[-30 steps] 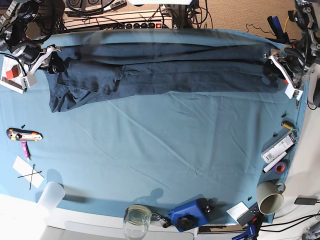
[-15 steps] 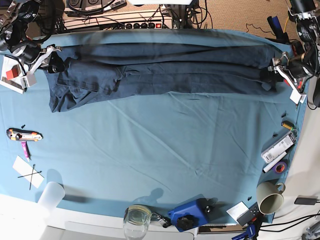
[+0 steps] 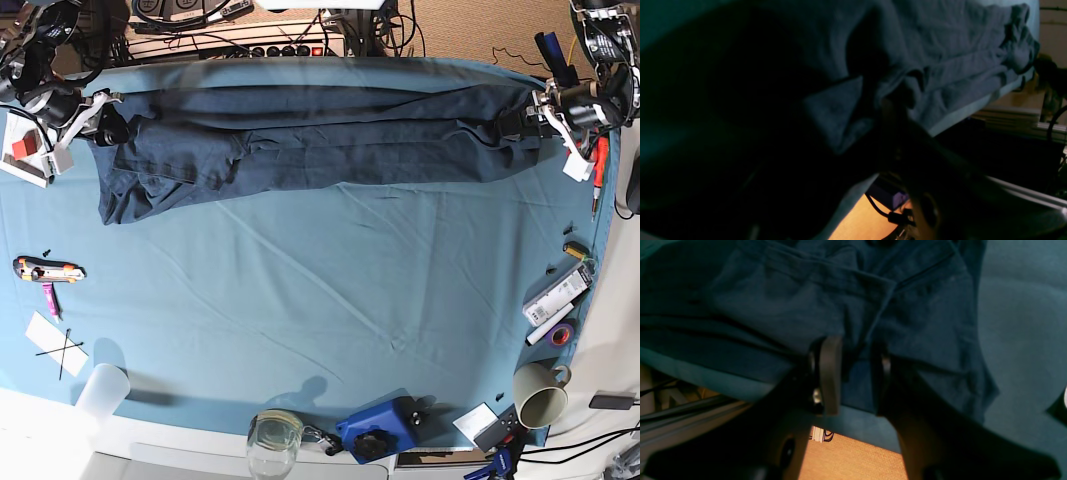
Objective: Fold the T-shirt properly
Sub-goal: 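Regrasp the strip ends with both grippers and smooth the long strip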
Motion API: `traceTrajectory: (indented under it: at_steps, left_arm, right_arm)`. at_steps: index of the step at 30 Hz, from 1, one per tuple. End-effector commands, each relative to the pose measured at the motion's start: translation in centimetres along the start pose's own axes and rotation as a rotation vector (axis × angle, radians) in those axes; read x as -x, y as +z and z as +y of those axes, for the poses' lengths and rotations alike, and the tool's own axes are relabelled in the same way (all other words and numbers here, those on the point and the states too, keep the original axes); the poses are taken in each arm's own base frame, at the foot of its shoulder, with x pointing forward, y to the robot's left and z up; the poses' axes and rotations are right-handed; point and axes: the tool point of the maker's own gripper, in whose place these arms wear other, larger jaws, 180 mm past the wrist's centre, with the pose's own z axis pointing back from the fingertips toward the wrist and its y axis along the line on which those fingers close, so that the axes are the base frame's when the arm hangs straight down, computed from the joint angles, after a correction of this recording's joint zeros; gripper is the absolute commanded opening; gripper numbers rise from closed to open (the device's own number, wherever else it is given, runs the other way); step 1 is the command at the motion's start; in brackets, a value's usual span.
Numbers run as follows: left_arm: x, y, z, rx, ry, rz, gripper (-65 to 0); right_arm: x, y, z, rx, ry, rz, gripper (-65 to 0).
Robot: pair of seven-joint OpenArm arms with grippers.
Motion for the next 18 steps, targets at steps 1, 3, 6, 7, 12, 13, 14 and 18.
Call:
traceTrajectory:
  at_steps: [1, 3, 6, 7, 12, 13, 14, 18]
  left_arm:
    - [2.1, 0.3, 1.1, -0.055, 0.001, 0.107, -47.7]
    - [1.6, 0.2, 1.0, -0.055, -0.006, 0.1, -56.0]
    - [0.3, 0.1, 0.7, -0.051, -0.027, 0.077, -65.0]
    - [-0.3, 0.1, 0.7, -0.052, -0.036, 0.066, -65.0]
    - [-4.1, 1.2, 0.9, -0.092, -0.076, -0.019, -65.0]
    - [-4.8, 1.6, 1.0, -0.099, -0.081, -0.045, -65.0]
    - [-5.4, 2.2, 1.0, -0.107, -0.083, -0.069, -65.0]
    - [-7.0, 4.7, 1.9, -0.155, -0.088, -0.141, -65.0]
  right_arm:
    - [-1.3, 0.7, -0.2, 0.007, 0.028, -0.036, -49.3]
    - [-1.3, 0.7, -0.2, 0.007, 0.028, -0.036, -49.3]
    - [-1.3, 0.7, -0.2, 0.007, 0.028, -0.036, -49.3]
    - [-1.3, 0.7, -0.2, 0.006, 0.028, -0.036, -49.3]
    - [-1.3, 0.7, -0.2, 0.007, 0.028, -0.036, -49.3]
    - [-1.3, 0.7, -0.2, 0.007, 0.028, -0.036, -49.3]
    - [-1.3, 0.7, -0.2, 0.007, 0.028, -0.036, -49.3]
    - [-1.9, 0.7, -0.2, 0.006, 0.029, -0.068, -49.3]
